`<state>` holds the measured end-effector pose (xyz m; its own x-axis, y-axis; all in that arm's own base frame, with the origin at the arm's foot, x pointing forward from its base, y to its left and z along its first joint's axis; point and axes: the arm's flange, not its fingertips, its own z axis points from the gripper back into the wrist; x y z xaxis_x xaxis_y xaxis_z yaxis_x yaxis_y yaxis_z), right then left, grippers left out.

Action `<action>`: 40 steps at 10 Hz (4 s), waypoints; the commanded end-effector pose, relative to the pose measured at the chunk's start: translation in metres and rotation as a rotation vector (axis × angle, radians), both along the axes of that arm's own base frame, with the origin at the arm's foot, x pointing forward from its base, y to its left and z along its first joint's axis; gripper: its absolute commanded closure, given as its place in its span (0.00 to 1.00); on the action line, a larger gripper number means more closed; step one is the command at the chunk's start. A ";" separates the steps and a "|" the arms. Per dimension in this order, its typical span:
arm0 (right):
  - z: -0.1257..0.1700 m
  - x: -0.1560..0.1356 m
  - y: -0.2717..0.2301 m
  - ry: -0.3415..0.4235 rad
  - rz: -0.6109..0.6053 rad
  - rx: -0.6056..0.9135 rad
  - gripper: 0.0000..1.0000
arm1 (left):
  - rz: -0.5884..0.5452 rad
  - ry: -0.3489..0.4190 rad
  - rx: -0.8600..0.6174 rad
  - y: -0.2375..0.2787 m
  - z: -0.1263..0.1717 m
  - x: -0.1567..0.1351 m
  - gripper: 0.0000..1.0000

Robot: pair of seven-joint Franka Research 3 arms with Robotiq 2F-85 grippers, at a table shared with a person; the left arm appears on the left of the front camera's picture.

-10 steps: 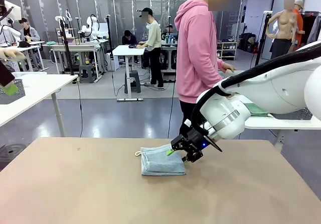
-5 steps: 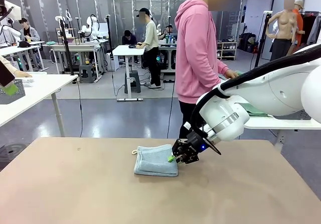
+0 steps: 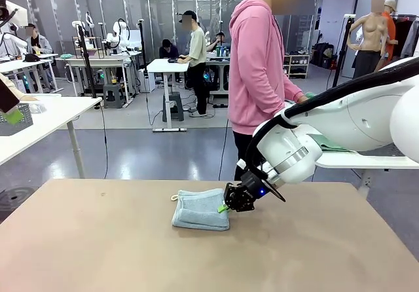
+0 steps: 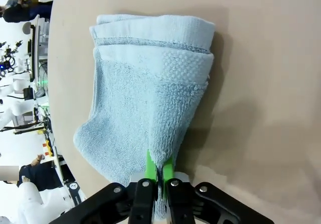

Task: Fold the towels and place them in the basket.
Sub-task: Place the folded Towel with hook on the right side of the table.

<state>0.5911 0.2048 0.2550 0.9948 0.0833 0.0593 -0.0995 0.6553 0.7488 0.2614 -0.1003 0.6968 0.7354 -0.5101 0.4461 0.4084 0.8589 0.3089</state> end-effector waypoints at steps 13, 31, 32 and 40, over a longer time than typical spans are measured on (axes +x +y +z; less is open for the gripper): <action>0.041 -0.046 -0.071 -0.099 -0.056 -0.089 0.95 | 0.008 -0.012 0.003 -0.001 0.000 0.001 0.00; 0.115 -0.097 -0.331 0.044 -0.194 -0.701 0.00 | 0.008 -0.012 0.003 -0.001 0.000 0.001 0.00; 0.125 -0.099 -0.325 0.036 -0.187 -0.719 0.00 | 0.008 -0.012 0.003 -0.001 0.000 0.001 0.00; 0.135 -0.099 -0.324 -0.002 -0.169 -0.718 0.03 | 0.008 -0.012 0.003 -0.001 0.000 0.001 0.00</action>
<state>0.4918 -0.1179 0.3915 0.9974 -0.0594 0.0411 0.0543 0.9919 0.1152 0.2614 -0.1002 0.6970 0.7349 -0.5103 0.4467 0.4091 0.8589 0.3080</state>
